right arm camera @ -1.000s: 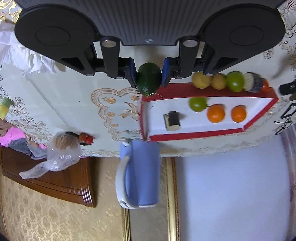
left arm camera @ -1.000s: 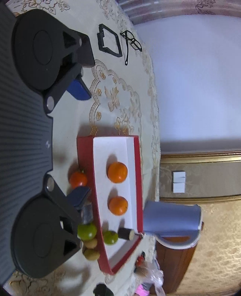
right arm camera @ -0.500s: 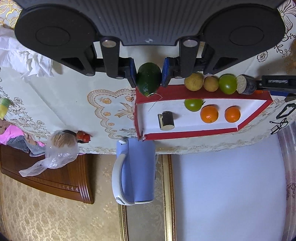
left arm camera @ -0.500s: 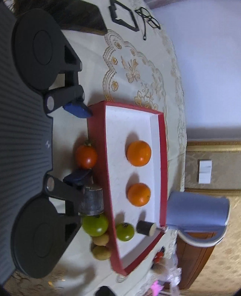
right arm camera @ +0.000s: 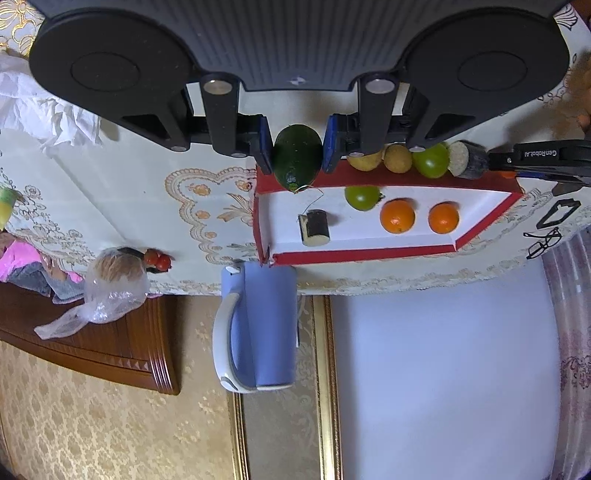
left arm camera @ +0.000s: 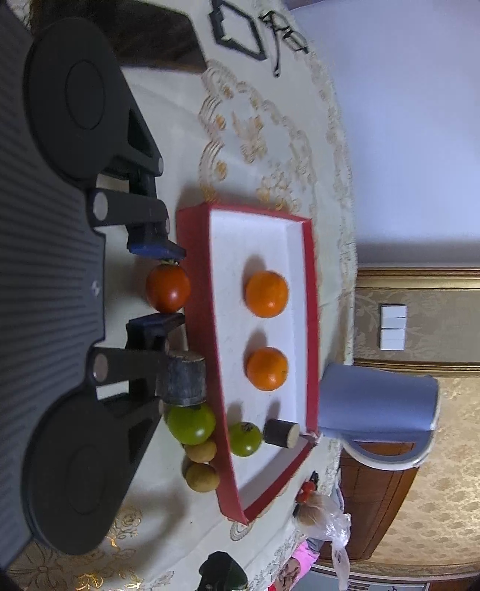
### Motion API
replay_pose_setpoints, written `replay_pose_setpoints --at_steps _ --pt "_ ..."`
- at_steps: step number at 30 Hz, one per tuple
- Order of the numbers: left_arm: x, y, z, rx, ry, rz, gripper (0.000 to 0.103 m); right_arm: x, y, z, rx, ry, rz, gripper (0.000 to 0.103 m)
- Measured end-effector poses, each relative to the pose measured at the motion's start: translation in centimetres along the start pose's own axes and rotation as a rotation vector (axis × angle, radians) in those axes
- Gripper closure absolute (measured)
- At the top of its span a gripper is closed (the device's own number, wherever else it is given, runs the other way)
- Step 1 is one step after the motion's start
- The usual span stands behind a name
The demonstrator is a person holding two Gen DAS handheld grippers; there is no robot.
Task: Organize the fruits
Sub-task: 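Place the cherry tomato in the tray and open the left gripper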
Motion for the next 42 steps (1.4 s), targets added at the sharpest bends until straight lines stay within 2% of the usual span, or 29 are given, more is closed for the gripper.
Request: replay_pose_setpoints --at_steps 5,10,16,25,35,39,42 --pt "0.0 1.0 -1.9 0.056 -0.015 -0.007 0.076 -1.5 0.4 -0.3 0.010 0.018 -0.037 0.076" --pt "0.7 0.4 -3.5 0.085 -0.050 -0.024 0.075 -2.6 1.2 -0.7 0.027 0.039 -0.058 0.076" --pt "1.8 -2.1 -5.2 0.058 -0.058 -0.024 0.075 -3.1 1.7 -1.0 0.039 0.046 -0.076 0.076" --pt "4.1 -5.1 -7.9 0.089 -0.125 -0.085 0.075 -3.5 1.9 -0.8 0.038 0.056 -0.091 0.076" --pt "4.3 -9.7 -9.3 0.034 -0.129 -0.156 0.074 -3.2 2.0 -0.6 0.037 0.047 -0.092 0.076" --pt "4.2 -10.6 -9.9 0.020 -0.126 -0.168 0.072 -3.2 2.0 -0.6 0.034 0.045 -0.092 0.076" --pt "4.1 -10.7 -10.3 0.027 -0.130 -0.179 0.064 -3.2 2.0 -0.5 0.034 0.046 -0.093 0.076"
Point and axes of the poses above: each gripper's, at about its wrist camera, not at the fingertips, and y roughly against the way its jaws point, x to its right, z to its underside, the point moved 8 cm from there along -y, roughly the way its jaws point, and after that the axes turned 8 degrees about -z, right-handed, at the moved point
